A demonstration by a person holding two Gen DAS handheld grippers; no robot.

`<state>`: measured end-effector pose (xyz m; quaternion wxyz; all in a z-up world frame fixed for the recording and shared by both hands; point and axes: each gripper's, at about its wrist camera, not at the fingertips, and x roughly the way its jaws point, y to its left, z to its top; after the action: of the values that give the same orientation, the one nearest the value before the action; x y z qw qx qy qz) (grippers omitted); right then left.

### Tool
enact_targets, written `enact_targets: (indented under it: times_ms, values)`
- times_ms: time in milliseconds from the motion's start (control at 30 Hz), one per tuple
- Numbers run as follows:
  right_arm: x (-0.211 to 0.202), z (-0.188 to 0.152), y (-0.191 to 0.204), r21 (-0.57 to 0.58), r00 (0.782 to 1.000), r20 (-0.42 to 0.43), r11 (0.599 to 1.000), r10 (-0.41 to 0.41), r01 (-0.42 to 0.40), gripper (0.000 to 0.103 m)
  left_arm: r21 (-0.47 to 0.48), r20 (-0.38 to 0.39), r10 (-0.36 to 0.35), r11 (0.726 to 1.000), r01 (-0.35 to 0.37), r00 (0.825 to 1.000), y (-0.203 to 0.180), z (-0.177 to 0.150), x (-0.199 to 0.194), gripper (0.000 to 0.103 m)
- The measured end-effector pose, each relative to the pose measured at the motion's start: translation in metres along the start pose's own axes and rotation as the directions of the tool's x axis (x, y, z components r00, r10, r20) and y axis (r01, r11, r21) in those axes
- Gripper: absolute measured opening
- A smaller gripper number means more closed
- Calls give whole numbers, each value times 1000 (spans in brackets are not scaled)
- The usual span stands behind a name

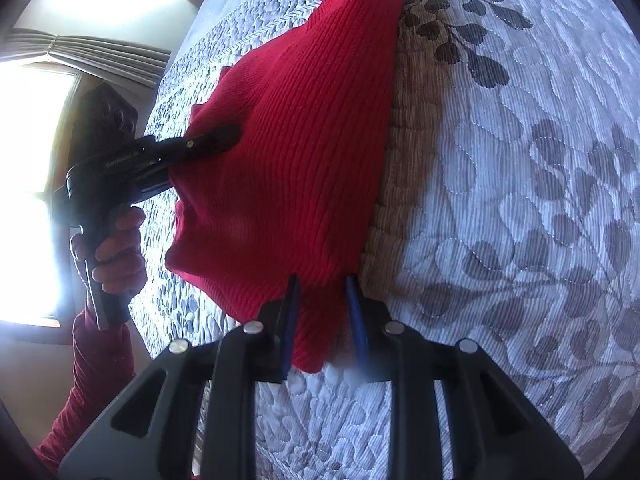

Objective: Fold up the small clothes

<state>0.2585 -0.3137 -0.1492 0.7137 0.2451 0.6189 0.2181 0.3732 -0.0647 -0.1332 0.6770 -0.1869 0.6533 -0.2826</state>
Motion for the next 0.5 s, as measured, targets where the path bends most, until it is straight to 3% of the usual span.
enact_targets:
  times_ms: [200,367,500]
  values:
    - [-5,-1,2,-6,1000,7,1000,15,-15,24,-73,81,-160,984,165,984,19,-6,-30,13]
    - [-3,-1,10,-27,1000,4,999,22,-22,24,-103,121,-202,971,215,972,36,-6,-56,13]
    - [2,0,20,-48,999,-3,998,39,-39,25,-208,132,-220,947,244,967,76,-2,-65,13]
